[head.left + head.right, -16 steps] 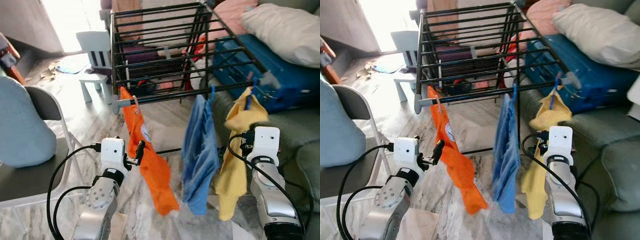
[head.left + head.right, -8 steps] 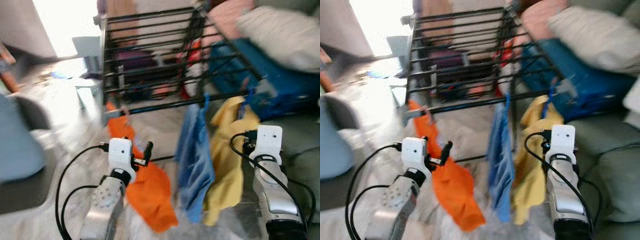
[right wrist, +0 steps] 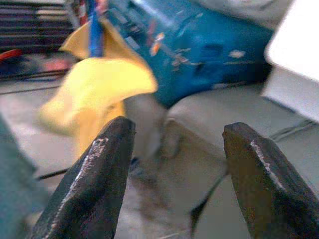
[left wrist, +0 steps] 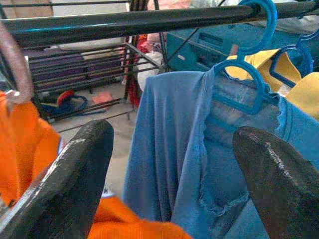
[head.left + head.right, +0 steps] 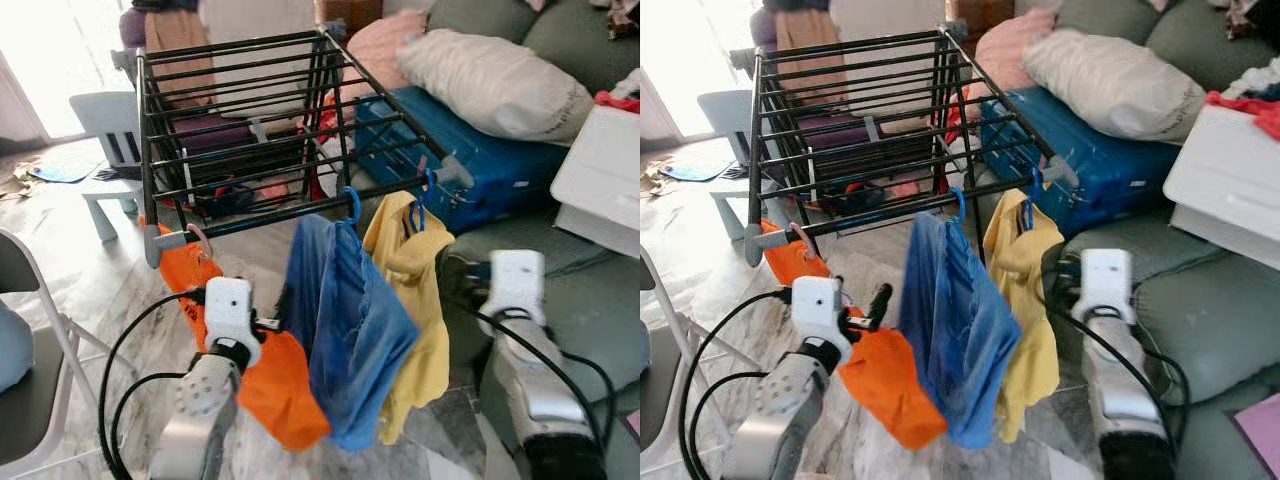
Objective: Hang hanger
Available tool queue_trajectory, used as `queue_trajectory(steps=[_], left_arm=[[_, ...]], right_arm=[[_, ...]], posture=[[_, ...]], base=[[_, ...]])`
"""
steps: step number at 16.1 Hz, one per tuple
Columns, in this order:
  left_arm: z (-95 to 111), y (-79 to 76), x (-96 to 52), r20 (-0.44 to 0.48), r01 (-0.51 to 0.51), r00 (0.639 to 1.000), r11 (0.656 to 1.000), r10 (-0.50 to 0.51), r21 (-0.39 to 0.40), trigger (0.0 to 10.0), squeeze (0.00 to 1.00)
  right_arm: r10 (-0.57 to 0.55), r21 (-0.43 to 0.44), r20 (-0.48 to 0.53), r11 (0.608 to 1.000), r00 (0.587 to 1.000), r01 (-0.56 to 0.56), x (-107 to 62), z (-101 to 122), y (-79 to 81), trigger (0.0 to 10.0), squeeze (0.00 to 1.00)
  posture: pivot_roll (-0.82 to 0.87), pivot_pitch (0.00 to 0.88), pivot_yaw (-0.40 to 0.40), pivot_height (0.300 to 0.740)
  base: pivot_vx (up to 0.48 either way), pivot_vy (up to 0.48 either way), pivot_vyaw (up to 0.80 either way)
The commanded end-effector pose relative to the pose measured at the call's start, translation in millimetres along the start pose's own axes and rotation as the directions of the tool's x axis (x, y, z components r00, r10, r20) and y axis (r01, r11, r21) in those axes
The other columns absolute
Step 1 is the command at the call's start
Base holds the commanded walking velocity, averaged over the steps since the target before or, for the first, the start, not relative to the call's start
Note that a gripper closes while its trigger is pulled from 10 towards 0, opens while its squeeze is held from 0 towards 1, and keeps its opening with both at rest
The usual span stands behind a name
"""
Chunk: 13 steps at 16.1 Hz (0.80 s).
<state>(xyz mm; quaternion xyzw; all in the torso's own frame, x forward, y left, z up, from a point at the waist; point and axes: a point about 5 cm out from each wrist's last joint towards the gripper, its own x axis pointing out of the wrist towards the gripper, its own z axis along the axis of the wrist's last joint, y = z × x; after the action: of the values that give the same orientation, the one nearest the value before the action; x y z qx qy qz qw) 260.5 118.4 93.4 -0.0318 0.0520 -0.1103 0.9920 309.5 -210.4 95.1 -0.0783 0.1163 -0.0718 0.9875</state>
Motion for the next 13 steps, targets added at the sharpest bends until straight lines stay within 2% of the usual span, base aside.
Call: queue_trajectory(steps=[1, 3, 7, 12, 13], left_arm=[[3, 0.4, 0.2, 0.005, -0.005, 1.0, 1.0, 0.005, 0.0, 10.0, 0.0], [3, 0.5, -0.9, -0.003, -0.003, 1.0, 1.0, 0.003, 0.005, 10.0, 0.0], [6, 7.2, -6.2, -0.003, -0.018, 1.0, 1.0, 0.018, 0.023, 10.0, 0.0], [8, 13.2, -13.7, -0.024, -0.017, 1.0, 0.999, 0.018, 0.044, 10.0, 0.0], [9, 14.3, -15.6, -0.027, -0.017, 0.999, 0.999, 0.019, 0.048, 10.0, 0.0]], right_arm=[[0.035, 0.01, -0.012, 0.999, 0.999, -0.035, 3.7, 2, 3.7, 10.0, 0.0], [0.111, 0.033, -0.057, 0.994, 0.992, -0.109, 12.8, 4, 7.8, 10.0, 0.0], [0.2, 0.006, -0.108, 0.98, 0.974, -0.2, 27.8, 9, 11.2, 10.0, 0.0], [0.21, -0.011, -0.146, 0.977, 0.967, -0.214, 46.5, 18, 8.0, 10.0, 0.0], [0.197, -0.037, -0.134, 0.978, 0.971, -0.204, 49.5, 23, 5.1, 10.0, 0.0]], posture=[[-0.13, 0.013, 0.046, 0.74], [-0.12, 0.018, 0.044, 0.74], [-0.1, 0.034, 0.043, 0.74], [-0.06, 0.062, 0.055, 0.74], [-0.04, 0.066, 0.057, 0.74]], base=[[0.0, 0.0, 0.0], [0.0, 0.0, 0.0], [0.0, 0.0, 0.0], [0.0, 0.0, 0.0], [0.0, 0.0, 0.0]])
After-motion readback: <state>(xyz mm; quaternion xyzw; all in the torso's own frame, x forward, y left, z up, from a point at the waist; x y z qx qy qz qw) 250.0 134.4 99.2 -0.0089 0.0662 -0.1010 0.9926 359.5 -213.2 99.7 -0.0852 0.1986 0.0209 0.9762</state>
